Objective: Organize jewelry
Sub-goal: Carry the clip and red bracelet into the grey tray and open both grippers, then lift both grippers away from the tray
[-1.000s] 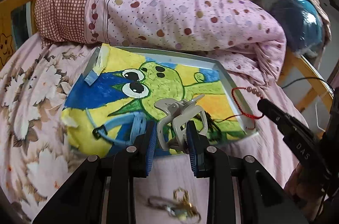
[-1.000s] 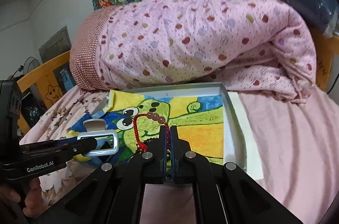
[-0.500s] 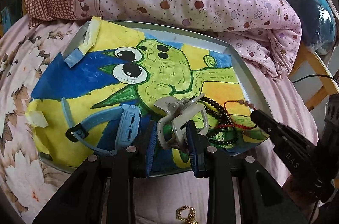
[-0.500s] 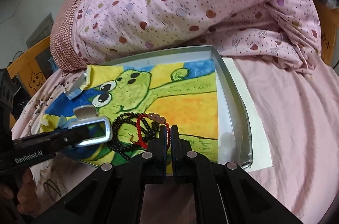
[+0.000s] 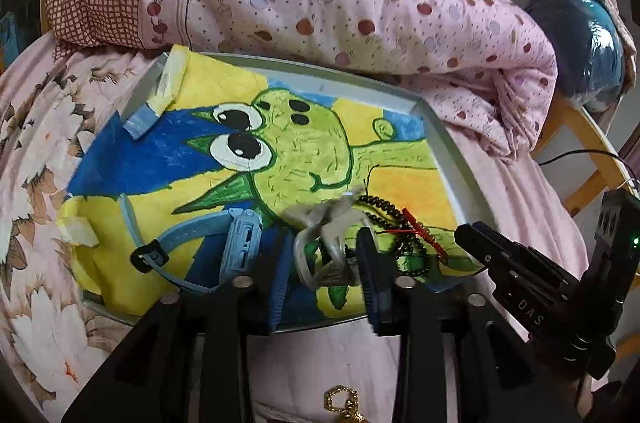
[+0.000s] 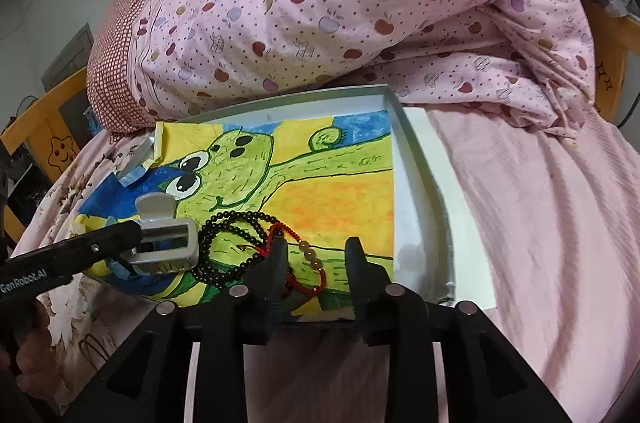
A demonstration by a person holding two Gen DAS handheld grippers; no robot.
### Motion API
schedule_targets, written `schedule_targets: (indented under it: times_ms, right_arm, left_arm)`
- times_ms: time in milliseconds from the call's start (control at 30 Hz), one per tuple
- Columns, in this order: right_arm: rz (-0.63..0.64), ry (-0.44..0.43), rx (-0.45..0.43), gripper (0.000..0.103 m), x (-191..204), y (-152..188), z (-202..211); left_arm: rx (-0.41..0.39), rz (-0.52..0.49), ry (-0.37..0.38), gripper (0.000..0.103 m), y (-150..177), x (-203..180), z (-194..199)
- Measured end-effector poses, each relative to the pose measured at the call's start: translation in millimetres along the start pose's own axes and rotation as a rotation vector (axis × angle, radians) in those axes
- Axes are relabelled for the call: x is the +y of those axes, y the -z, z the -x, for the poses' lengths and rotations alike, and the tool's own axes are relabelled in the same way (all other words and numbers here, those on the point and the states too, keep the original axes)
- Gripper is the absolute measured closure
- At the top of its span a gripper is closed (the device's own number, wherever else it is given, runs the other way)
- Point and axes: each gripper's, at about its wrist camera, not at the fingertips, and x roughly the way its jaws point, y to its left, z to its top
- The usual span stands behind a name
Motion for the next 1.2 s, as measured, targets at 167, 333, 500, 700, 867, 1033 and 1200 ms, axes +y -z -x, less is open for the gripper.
schedule_targets:
  times_ms: [167,333,500,700,867,1033,1200]
  right_arm:
    - [0.003,0.012,-0.040,0.052,3,-2,22]
    - [-0.003,0.010,-0.120,0.023,9,-4,59]
    - [-0.005,0.009,-0.210,0.009,18,-5,98]
    - [-0.004,0.007,-0.302,0.000,31,-2,145]
    - [0.037,-0.009,-0.349,0.000,46,6,182]
    - [0.085,0.006,-0.370,0.000,58,22,212]
    - [0.105,0.024,-0.357,0.000,66,45,233]
  left_arm:
    - [-0.055,-0.009,0.005,0.050,-1,-3,22]
    - [-0.126,-0.020,-0.005,0.033,1,-9,51]
    - [-0.197,-0.045,-0.034,0.012,8,-13,83]
    - [-0.301,-0.099,-0.084,0.004,23,-20,127]
    - [-0.354,-0.153,-0.115,0.003,38,-27,158]
    - [-0.373,-0.183,-0.108,0.003,56,-30,186]
    - [-0.387,-0.199,-0.100,0.003,78,-28,208]
